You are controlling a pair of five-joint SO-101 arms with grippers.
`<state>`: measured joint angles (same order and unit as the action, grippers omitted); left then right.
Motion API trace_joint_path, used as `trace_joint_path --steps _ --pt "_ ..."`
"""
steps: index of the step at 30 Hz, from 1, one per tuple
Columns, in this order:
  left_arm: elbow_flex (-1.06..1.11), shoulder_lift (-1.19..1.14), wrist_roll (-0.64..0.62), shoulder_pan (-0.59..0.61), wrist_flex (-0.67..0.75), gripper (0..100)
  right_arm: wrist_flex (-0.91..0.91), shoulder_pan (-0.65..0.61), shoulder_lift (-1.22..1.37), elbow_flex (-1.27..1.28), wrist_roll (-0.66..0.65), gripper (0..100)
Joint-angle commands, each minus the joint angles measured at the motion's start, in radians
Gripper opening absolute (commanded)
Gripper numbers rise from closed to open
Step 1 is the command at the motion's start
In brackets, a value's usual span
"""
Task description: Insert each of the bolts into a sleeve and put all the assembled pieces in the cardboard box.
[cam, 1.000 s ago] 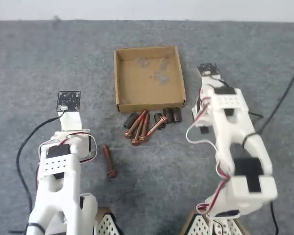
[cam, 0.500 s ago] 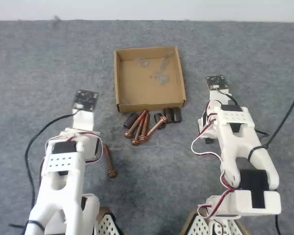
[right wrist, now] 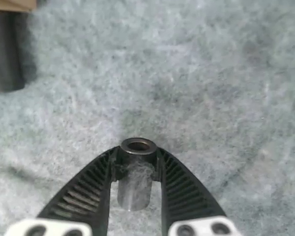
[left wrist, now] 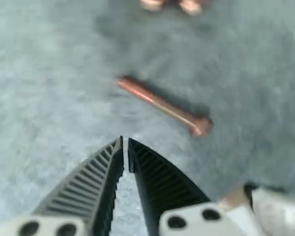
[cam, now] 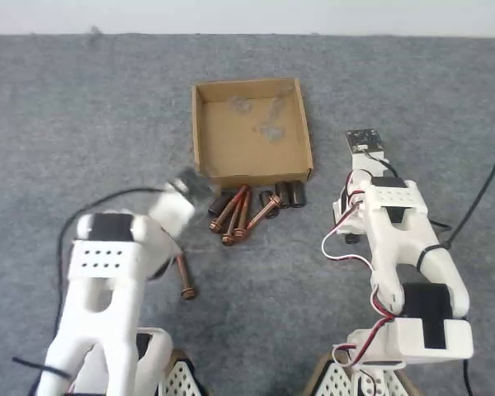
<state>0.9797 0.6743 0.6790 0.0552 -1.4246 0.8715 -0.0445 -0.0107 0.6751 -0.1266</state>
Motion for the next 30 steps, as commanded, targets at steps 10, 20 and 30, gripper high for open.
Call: trace_joint_path --steps 10,20,30 --pt "0.329 0.003 0.089 -0.143 0.318 1 -0.018 0.010 -0.013 -0.023 0.005 0.7" --pt "0.315 0.008 -0.009 -0.311 0.341 1 -0.019 0.010 -0.012 -0.023 0.005 0.7" --pt "0.266 0.002 -0.249 -0.384 0.557 1 -0.019 0.010 -0.012 -0.023 0.005 0.7"
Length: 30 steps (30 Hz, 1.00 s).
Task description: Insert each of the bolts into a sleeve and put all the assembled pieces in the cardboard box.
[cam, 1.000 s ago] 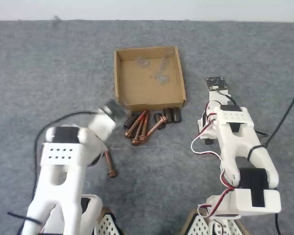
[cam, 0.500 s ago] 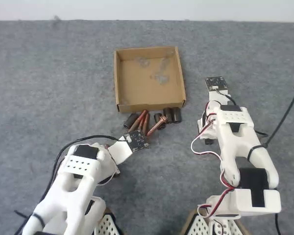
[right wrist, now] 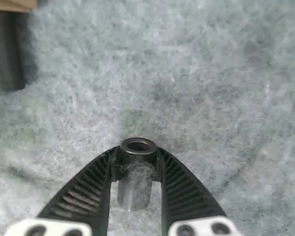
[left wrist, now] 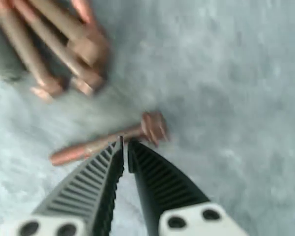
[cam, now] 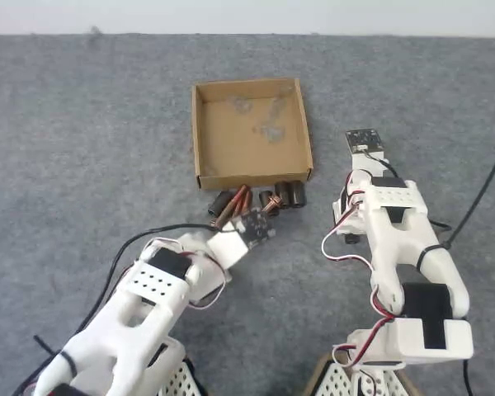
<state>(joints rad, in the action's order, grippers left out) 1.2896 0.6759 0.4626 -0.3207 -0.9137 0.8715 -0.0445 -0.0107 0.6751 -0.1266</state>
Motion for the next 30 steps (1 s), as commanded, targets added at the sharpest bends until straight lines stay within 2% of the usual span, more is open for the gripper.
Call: trace_joint_path --steps 1,7,9,14,17,24,30 --pt "-0.044 0.000 -0.032 -0.008 0.048 1 -0.019 0.010 -0.012 -0.023 0.005 0.7" --pt "-0.045 0.005 -0.029 -0.002 0.080 1 -0.021 0.010 -0.012 -0.023 0.005 0.7" --pt "-0.058 0.009 0.015 -0.002 0.068 1 -0.021 0.010 -0.012 -0.023 0.005 0.7" --pt "-0.168 0.003 0.186 -0.002 -0.178 13 -0.021 0.010 -0.012 -0.023 0.005 0.7" --pt "-0.203 0.003 0.247 -0.002 -0.256 17 -0.021 0.010 -0.012 -0.023 0.005 0.7" --pt "-0.202 0.000 0.330 -0.002 -0.250 17 -0.021 0.010 -0.012 -0.023 0.005 0.7" --pt "-0.128 0.000 0.381 -0.002 -0.115 17 -0.021 0.010 -0.012 -0.023 0.005 0.7"
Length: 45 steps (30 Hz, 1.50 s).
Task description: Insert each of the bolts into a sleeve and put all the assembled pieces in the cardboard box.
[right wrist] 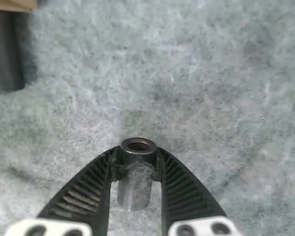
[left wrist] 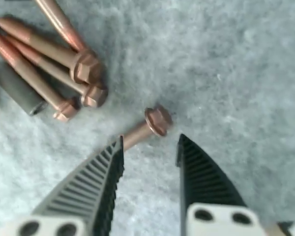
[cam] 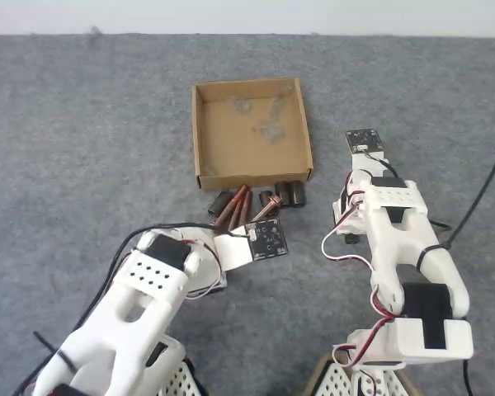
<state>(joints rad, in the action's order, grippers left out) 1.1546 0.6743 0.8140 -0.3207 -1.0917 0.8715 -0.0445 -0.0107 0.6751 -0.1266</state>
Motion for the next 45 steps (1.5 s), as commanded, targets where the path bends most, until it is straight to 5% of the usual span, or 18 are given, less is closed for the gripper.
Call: trace_joint_path --steps 1,12,23,37,45 --pt "0.016 0.002 0.034 -0.002 0.075 17 -0.021 0.010 -0.012 -0.023 0.005 0.7" --pt "0.061 -0.023 0.055 0.064 0.193 17 -0.021 0.010 -0.012 -0.023 0.005 0.7" --pt "-0.191 -0.408 0.068 0.095 0.124 17 -0.021 0.010 -0.012 -0.023 0.005 0.7" --pt "-0.179 -0.423 0.061 -0.018 0.121 2 -0.033 0.007 -0.012 -0.021 0.005 0.7" --pt "-0.194 -0.410 -0.370 -0.008 0.121 1 -0.033 0.007 -0.012 -0.020 0.005 0.7"
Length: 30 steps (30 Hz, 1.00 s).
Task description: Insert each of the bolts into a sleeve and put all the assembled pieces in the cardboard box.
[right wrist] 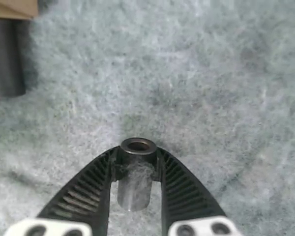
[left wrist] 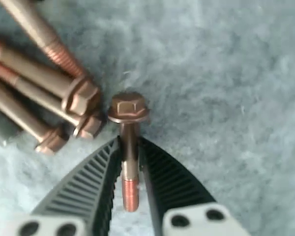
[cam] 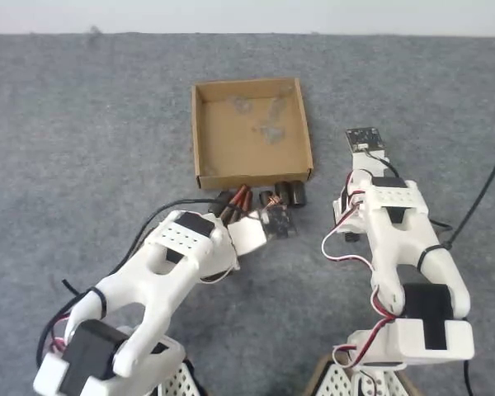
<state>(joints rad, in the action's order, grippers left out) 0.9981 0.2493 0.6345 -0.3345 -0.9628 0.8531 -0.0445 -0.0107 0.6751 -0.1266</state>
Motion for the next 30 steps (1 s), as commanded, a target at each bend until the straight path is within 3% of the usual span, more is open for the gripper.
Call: trace_joint_path --steps 1,5,11,17,20,26,30 --pt "-0.039 0.021 -0.262 0.026 -0.009 1 -0.015 0.007 -0.012 -0.020 0.005 0.7" --pt "-0.036 0.069 -0.453 0.133 -0.043 1 -0.015 0.007 -0.012 -0.020 0.005 0.8" --pt "0.018 0.183 -0.457 0.311 -0.035 1 -0.015 0.007 -0.012 -0.020 0.005 0.8" --pt "0.082 0.365 -0.466 0.339 -0.031 1 -0.015 0.005 -0.012 -0.020 0.005 0.8" --pt "0.084 0.417 -0.560 0.373 -0.029 2 -0.013 0.005 -0.012 -0.020 0.005 0.8" --pt "0.041 0.342 -0.652 0.466 0.020 14 -0.010 0.005 -0.012 -0.020 0.005 0.8" --pt "-0.061 0.161 -0.675 0.465 0.032 12 -0.008 0.005 -0.012 -0.020 0.005 0.7"
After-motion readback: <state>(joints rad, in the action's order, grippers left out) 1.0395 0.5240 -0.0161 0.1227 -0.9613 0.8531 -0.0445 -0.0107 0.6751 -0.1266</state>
